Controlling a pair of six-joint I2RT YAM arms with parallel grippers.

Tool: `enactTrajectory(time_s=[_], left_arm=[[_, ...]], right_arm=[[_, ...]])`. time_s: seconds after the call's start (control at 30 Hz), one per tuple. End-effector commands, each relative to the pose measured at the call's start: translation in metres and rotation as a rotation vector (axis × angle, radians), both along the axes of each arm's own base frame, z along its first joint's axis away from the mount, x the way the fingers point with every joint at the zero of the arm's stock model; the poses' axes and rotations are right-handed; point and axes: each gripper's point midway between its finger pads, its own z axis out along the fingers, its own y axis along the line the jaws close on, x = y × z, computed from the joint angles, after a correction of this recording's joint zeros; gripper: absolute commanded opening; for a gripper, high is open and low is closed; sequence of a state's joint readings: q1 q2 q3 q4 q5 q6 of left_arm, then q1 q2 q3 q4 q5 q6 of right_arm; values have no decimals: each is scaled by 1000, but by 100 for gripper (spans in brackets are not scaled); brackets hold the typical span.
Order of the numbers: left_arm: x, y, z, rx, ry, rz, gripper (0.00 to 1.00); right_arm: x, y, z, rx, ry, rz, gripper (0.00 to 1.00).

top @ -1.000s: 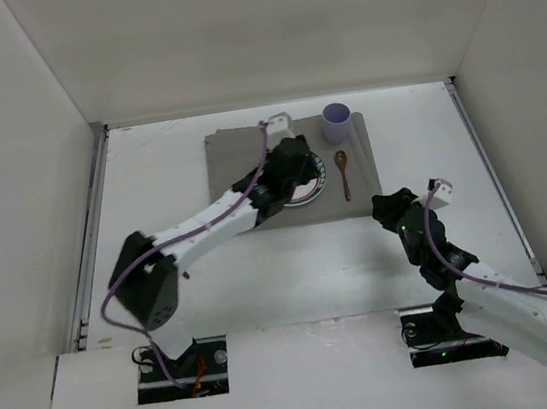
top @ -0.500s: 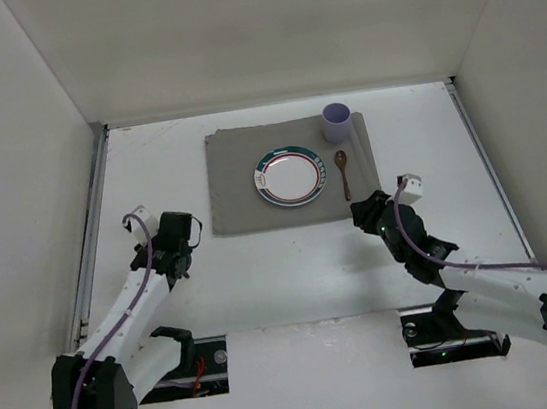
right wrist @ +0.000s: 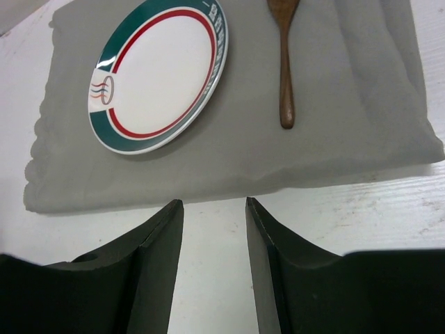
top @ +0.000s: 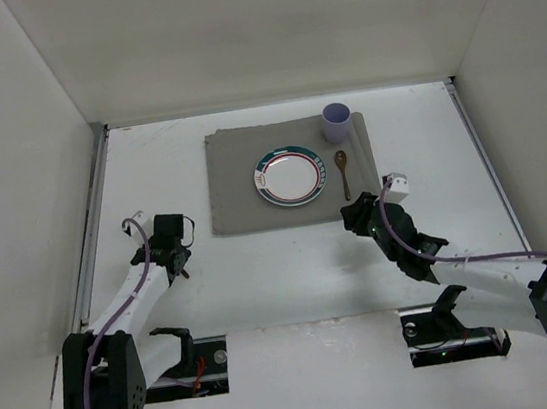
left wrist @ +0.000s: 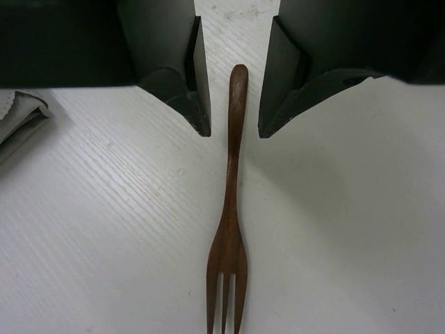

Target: Set the dinner table for one person

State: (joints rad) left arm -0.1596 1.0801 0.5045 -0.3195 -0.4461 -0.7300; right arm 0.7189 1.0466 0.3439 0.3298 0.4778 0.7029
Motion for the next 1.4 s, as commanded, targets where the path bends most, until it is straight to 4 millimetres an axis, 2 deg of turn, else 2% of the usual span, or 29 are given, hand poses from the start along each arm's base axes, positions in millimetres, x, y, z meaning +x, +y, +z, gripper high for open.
enactTrajectory(time_s=[0.0,0.13,0.53,0.63,0.77,0.83,0.97,1.03,1.13,1.23,1.37], left_arm=[[9,-7,-2,-21,-29,-31,29],[9,-7,-12,-16,21,-31,23],[-2,8,-22,-2,43,30,20],[1,6,-27,-4,59,23,14],[10,1,-21,-18,4,8,6],[20,-9,-6,-12,-34,-36,4],[47,-45,49,45,-167,-183,2],[65,-73,73,50,-218,-279,3],[95,-120,96,0,-254,-425,4],[125,-152,101,3,-250,-572,4],[155,-167,84,56,-166,-637,4]], right_arm=[[8,21,32,52,-79,41,47],[9,21,30,31,-78,39,47],[9,20,34,33,-89,38,48],[8,20,31,32,-80,39,48],[8,17,38,37,-103,28,48],[8,15,36,30,-102,20,48],[6,11,42,49,-118,14,48],[6,10,42,50,-122,8,48],[8,8,39,43,-111,-2,49],[7,8,41,39,-118,0,50],[6,-6,48,58,-146,-48,50]])
